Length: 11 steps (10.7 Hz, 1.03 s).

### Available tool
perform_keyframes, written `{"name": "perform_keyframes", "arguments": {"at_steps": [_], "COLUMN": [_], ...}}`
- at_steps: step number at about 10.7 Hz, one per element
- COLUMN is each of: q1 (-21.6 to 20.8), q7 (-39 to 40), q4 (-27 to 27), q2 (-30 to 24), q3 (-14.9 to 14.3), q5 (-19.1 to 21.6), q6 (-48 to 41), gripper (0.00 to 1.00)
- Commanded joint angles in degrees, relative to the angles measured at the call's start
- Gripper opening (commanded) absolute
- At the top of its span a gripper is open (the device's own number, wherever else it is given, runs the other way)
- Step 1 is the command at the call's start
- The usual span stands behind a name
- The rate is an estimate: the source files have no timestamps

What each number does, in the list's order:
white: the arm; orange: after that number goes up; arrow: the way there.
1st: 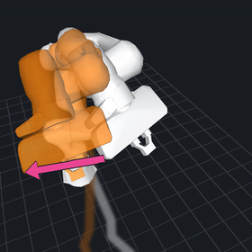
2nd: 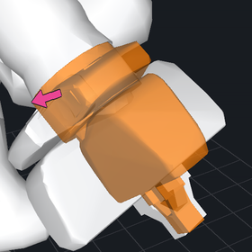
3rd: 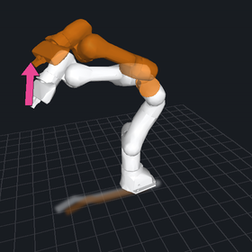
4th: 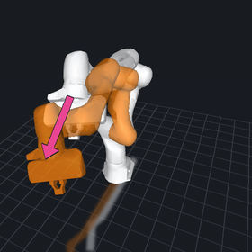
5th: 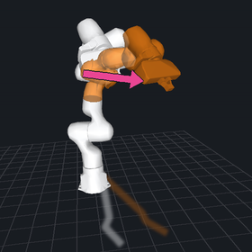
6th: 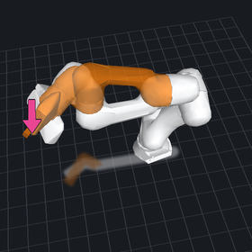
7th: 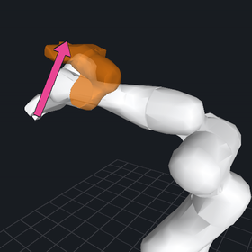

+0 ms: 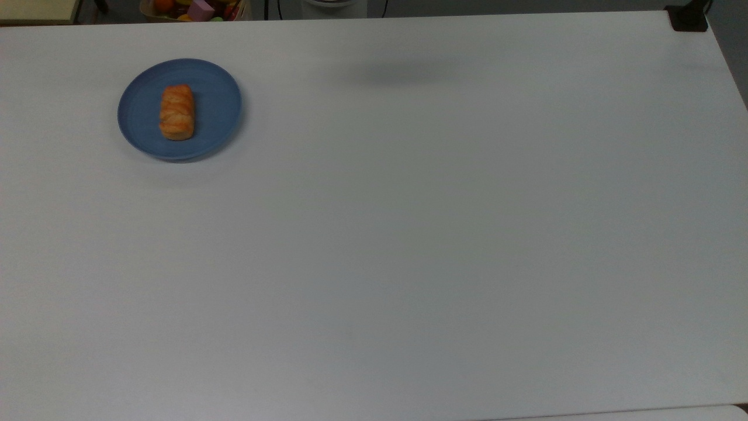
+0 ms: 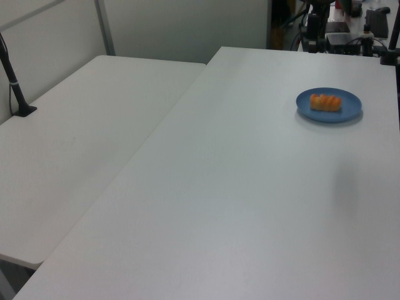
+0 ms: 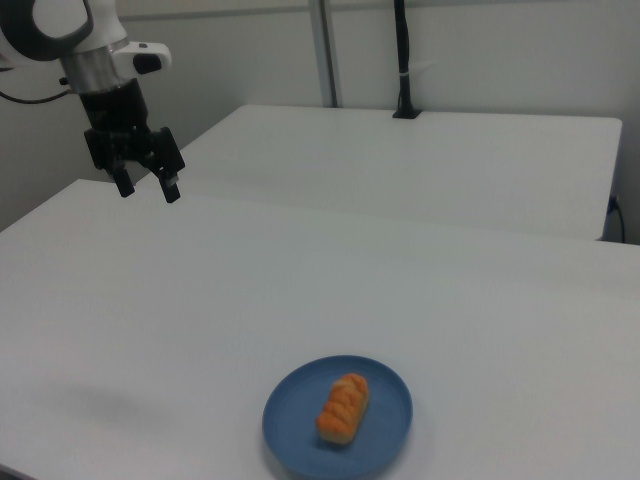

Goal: Put the bread on the table
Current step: 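Move the gripper toward the blue plate with the orange bread roll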

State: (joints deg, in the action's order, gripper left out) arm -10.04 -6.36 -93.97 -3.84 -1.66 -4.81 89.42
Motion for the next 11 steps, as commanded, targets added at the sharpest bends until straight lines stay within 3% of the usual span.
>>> {"name": "perform_keyframes", "arguments": {"at_steps": [1,8,11], "q1": [-0.33,-0.07,3.7], "q7": [0.39,0.47,5.11], "q4": [-0.87,-0.78,-0.6], "q2": [-0.65,-0.38,0.14], "q3": [-0.45,-0.45,-0.45], "q5": [-0.03,-0.03,0.15], "q6": [-0.22,-0.3,-0.21], "gripper": [1.0,1.0,1.0]}}
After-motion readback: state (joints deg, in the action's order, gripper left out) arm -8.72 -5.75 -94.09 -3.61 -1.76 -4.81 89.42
